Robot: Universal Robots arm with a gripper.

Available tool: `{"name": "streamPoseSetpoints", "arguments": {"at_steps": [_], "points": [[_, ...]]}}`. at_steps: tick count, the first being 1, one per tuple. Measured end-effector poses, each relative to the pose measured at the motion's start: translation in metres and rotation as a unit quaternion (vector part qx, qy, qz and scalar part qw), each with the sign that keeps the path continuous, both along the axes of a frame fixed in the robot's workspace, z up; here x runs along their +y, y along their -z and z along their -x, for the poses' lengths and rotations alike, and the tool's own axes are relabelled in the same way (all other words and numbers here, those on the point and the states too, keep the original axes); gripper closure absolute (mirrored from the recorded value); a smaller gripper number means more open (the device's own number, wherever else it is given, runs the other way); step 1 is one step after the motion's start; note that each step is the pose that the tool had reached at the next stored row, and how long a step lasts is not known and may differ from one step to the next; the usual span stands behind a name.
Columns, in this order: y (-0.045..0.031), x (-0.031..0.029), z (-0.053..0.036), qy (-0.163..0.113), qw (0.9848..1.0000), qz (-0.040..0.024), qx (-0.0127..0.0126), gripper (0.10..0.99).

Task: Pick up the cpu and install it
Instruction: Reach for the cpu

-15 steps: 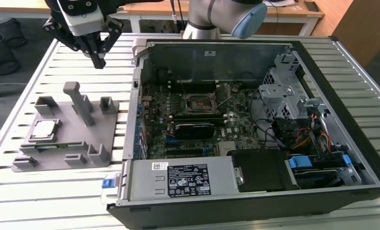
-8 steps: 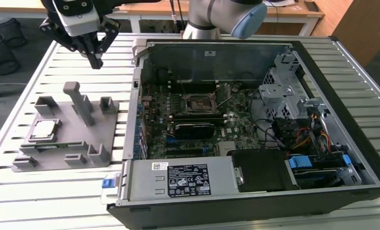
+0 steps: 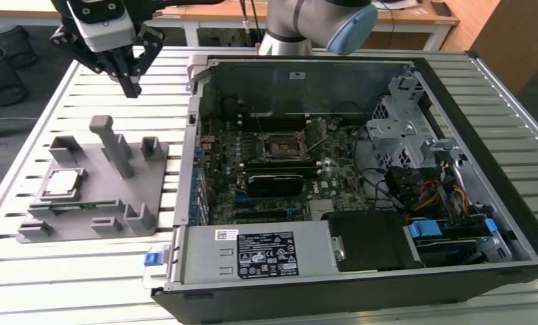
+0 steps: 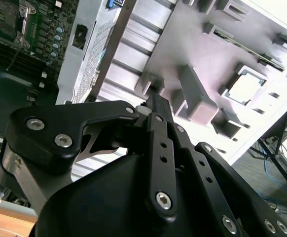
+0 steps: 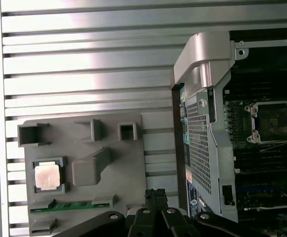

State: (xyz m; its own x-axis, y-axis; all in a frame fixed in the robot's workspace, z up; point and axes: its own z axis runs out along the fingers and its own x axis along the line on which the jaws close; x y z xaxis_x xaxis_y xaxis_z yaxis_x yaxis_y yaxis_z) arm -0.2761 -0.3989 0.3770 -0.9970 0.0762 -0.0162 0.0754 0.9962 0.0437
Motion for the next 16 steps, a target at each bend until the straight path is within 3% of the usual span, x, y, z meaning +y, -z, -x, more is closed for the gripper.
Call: {"name": "streamPoseSetpoints", "arguments": {"at_steps": [16], "points": [[0.0013,0.0,0.0111,0.0,1.0,0.0,0.0005,0.98]]}}
